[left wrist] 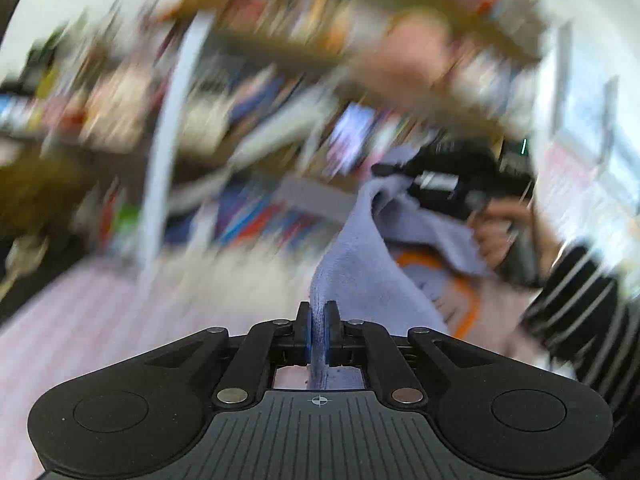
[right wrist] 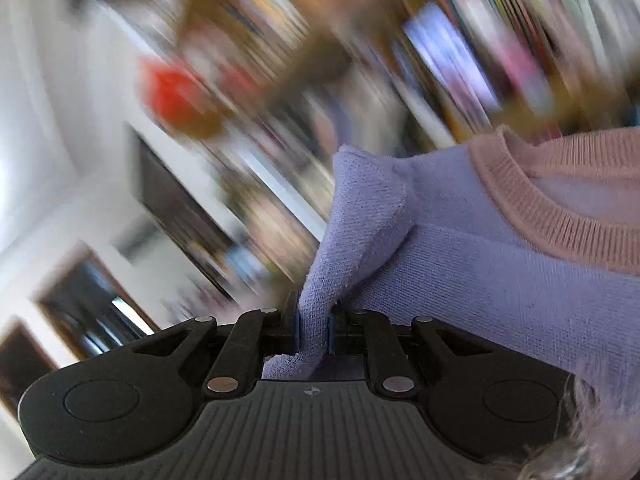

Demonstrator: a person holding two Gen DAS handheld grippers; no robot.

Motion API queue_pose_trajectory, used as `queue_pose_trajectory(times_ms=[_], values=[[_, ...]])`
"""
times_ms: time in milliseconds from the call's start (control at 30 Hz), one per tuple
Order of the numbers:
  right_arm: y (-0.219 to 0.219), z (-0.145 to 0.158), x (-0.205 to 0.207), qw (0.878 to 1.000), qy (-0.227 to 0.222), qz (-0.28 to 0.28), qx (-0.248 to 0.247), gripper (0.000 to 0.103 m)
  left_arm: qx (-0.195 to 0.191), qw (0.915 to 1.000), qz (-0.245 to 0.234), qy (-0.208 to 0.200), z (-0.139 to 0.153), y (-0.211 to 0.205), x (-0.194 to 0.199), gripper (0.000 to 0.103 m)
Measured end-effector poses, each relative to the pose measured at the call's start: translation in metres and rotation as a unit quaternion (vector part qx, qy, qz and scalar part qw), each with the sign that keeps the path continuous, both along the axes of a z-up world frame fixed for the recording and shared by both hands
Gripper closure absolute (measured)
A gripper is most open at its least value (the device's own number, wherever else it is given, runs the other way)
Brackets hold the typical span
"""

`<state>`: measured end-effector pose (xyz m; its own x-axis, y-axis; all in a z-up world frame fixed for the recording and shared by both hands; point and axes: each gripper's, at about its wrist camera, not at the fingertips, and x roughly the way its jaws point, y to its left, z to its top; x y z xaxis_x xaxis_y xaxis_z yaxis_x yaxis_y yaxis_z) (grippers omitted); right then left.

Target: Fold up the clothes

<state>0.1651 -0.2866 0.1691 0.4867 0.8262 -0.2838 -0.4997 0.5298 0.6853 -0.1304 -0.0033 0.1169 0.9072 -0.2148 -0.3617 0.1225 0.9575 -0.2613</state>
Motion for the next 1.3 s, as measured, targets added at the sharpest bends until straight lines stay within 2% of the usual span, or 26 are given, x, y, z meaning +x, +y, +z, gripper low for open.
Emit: queue_pose_trajectory(times_ms=[67,133,200,233,300,433,467,533,567,633,733,767,800,867,967,1067,1167,1300], values=[[0.042,-0.060,0.014,0.995,0.060,0.003,-0.078,0.091,0.005,0.9966,0.015,0.081,-0.050,0.014,0.010,0.098],[0.081,-0.118,0.023,0.983,0.113,0.006,-0.147,0.091,0.013,0.9876,0.031,0.153,-0.096,0.026,0.018,0.098],[0.108,-0.154,0.030,0.974,0.141,0.003,-0.176,0.091,0.026,0.9789,0.043,0.198,-0.122,0.037,0.026,0.098],[0.119,-0.165,0.033,0.973,0.148,0.003,-0.175,0.091,0.028,0.9772,0.046,0.206,-0.126,0.043,0.029,0.098],[0.143,-0.172,0.040,0.971,0.151,-0.004,-0.188,0.091,0.026,0.9773,0.053,0.204,-0.124,0.056,0.035,0.098],[0.189,-0.172,0.057,0.965,0.127,0.014,-0.228,0.089,0.025,0.9752,0.061,0.211,-0.127,0.081,0.045,0.098],[0.199,-0.174,0.061,0.966,0.124,0.024,-0.228,0.086,0.030,0.9743,0.059,0.215,-0.128,0.085,0.048,0.098],[0.207,-0.182,0.059,0.967,0.134,0.061,-0.209,0.068,0.033,0.9735,0.048,0.221,-0.133,0.093,0.050,0.098],[0.207,-0.183,0.054,0.968,0.140,0.074,-0.196,0.063,0.042,0.9732,0.040,0.223,-0.133,0.092,0.048,0.098],[0.198,-0.180,0.040,0.972,0.138,0.081,-0.175,0.045,0.060,0.9722,0.023,0.225,-0.133,0.091,0.044,0.096],[0.159,-0.167,-0.002,0.981,0.110,0.063,-0.150,0.037,0.084,0.9710,0.020,0.223,-0.127,0.094,0.046,0.086],[0.141,-0.164,-0.016,0.983,0.104,0.055,-0.141,0.035,0.084,0.9719,0.027,0.218,-0.123,0.097,0.047,0.070],[0.120,-0.163,-0.032,0.985,0.099,0.042,-0.136,0.034,0.084,0.9728,0.034,0.213,-0.119,0.099,0.049,0.047],[0.085,-0.162,-0.060,0.983,0.091,0.006,-0.157,0.034,0.081,0.9769,0.048,0.192,-0.110,0.103,0.051,0.030],[0.042,-0.168,-0.101,0.970,0.083,-0.053,-0.224,0.034,0.080,0.9840,0.050,0.151,-0.098,0.099,0.056,0.027],[0.014,-0.177,-0.142,0.948,0.069,-0.095,-0.295,0.034,0.090,0.9853,0.029,0.143,-0.097,0.077,0.068,0.025],[0.004,-0.190,-0.174,0.921,0.057,-0.111,-0.370,0.033,0.114,0.9817,-0.014,0.152,-0.104,0.040,0.073,0.025],[-0.004,-0.198,-0.200,0.905,0.042,-0.105,-0.410,0.033,0.168,0.9705,-0.055,0.164,-0.115,-0.006,0.073,0.025]])
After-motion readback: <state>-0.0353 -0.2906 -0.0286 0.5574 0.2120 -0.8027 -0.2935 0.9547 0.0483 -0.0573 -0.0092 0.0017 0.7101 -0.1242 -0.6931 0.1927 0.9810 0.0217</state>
